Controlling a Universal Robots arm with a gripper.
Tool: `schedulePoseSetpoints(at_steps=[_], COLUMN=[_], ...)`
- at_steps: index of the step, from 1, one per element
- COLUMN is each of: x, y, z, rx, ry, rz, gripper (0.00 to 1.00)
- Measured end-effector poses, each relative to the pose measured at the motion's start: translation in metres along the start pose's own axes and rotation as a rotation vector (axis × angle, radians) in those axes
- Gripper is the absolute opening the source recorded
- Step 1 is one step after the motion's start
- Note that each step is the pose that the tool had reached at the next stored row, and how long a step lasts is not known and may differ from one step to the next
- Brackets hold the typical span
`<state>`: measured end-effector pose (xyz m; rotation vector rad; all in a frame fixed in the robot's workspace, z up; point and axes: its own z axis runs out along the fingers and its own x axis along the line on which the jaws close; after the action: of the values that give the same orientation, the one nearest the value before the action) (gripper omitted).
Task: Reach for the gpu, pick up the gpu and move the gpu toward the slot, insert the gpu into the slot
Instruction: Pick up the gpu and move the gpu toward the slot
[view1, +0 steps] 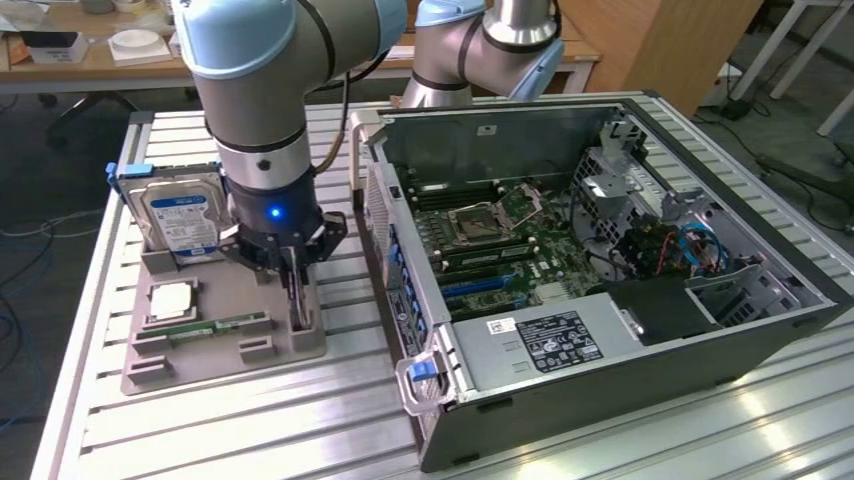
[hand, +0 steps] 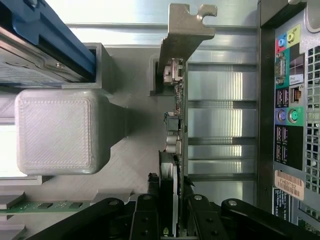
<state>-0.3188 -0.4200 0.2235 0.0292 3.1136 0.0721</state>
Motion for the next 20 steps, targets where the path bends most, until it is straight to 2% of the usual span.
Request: schedulePoseSetpoints(at_steps=[7,20], x=[0.0,-0.001], y=[0.0004,0.0015], z=[-0.0077,-0.0315], rx=[-0.0001,0.0], ry=[-0.0001,-0.0001], rz=[0.0,0.0], gripper=[0.27,0.27])
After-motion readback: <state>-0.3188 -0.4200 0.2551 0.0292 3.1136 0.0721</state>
